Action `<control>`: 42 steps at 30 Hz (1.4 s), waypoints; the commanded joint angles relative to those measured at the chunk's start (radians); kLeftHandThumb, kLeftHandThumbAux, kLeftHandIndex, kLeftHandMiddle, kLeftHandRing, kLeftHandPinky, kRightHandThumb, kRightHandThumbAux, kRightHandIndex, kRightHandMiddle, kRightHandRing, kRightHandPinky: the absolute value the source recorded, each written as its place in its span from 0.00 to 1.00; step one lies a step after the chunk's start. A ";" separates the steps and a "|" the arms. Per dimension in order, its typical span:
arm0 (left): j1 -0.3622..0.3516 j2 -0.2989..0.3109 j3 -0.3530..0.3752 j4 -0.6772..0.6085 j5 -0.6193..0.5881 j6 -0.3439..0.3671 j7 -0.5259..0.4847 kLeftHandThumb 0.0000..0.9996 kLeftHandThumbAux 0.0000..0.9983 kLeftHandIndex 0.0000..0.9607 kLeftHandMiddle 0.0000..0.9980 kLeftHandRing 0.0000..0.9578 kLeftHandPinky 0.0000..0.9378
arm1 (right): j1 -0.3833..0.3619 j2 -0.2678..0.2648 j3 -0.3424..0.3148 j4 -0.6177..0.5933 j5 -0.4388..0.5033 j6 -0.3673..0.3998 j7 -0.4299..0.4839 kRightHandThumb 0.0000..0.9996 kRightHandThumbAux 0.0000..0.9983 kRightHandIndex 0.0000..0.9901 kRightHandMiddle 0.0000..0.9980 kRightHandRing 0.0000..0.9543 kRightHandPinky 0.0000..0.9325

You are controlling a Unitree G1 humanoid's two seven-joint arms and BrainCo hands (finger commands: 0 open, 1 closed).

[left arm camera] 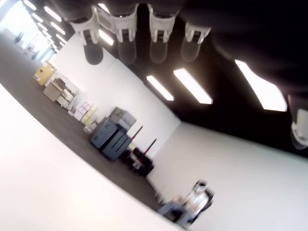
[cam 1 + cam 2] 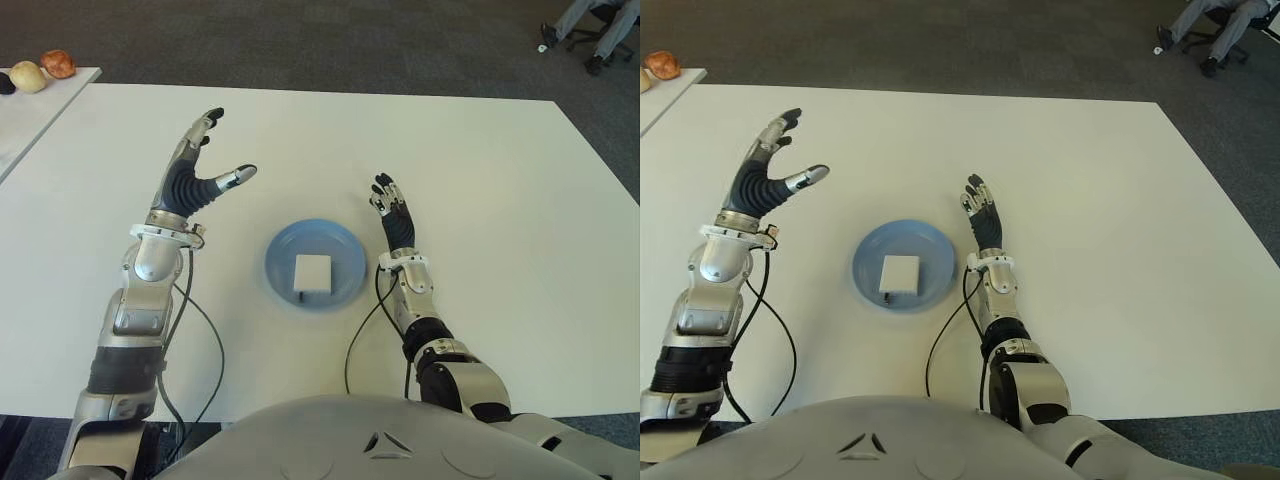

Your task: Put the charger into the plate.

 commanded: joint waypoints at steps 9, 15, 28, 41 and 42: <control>-0.010 -0.109 0.032 0.141 -0.158 0.040 -0.011 0.08 0.65 0.01 0.02 0.00 0.02 | 0.062 -0.019 -0.021 0.008 0.023 0.068 0.002 0.00 0.53 0.10 0.10 0.07 0.08; -0.049 -0.171 0.070 0.366 -0.310 -0.058 -0.118 0.03 0.72 0.01 0.01 0.00 0.01 | 0.068 -0.025 -0.031 -0.006 0.034 0.094 0.009 0.00 0.56 0.10 0.11 0.08 0.09; -0.079 -0.269 0.165 0.556 -0.552 -0.079 -0.278 0.00 0.78 0.01 0.00 0.00 0.02 | 0.077 -0.022 -0.048 -0.016 0.062 0.093 0.044 0.00 0.61 0.10 0.13 0.10 0.10; -0.073 -0.249 0.167 0.632 -0.513 -0.119 -0.302 0.00 0.76 0.01 0.00 0.00 0.02 | 0.098 -0.016 -0.049 -0.045 0.066 0.097 0.053 0.00 0.63 0.10 0.14 0.11 0.10; -0.069 -0.250 0.165 0.632 -0.510 -0.122 -0.301 0.00 0.76 0.01 0.00 0.00 0.02 | 0.101 -0.016 -0.049 -0.049 0.066 0.097 0.055 0.00 0.63 0.10 0.14 0.11 0.11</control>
